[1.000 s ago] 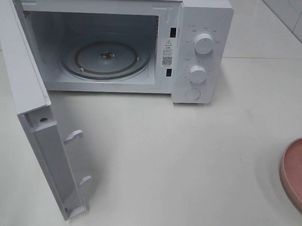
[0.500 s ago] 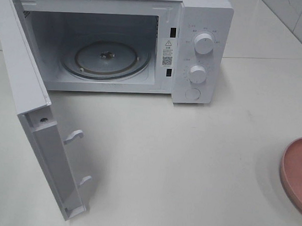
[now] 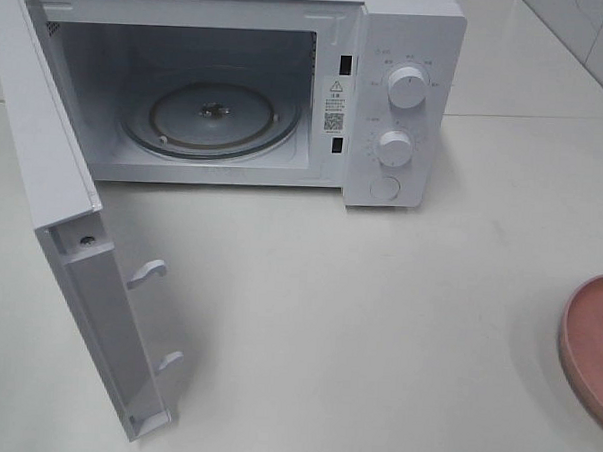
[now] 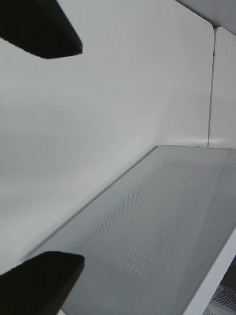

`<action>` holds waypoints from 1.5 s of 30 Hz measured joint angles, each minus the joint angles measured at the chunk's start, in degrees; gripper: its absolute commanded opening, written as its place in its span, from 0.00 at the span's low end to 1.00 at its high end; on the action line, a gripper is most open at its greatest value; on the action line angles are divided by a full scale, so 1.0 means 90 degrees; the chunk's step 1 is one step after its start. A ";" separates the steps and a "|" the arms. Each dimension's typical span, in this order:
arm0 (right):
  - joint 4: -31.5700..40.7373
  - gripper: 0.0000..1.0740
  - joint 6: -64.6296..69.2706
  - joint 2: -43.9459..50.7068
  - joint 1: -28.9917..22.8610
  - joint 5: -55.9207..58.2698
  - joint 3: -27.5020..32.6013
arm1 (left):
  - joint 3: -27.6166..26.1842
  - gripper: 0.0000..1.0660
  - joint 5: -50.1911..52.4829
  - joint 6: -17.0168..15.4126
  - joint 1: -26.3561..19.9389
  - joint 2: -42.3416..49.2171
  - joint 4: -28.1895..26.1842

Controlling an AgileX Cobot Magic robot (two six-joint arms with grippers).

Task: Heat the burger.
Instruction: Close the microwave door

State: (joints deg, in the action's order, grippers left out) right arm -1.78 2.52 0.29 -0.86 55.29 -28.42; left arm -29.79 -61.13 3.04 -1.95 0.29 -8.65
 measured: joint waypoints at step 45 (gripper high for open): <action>0.0000 0.71 -0.0006 0.0000 0.0274 0.0000 0.0000 | 0.0000 0.94 0.0000 0.0000 0.0000 0.0000 0.0000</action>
State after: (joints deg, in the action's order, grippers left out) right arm -1.78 2.46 0.29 1.60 55.29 -28.42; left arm -29.79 -61.13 3.04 -1.95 0.29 -8.65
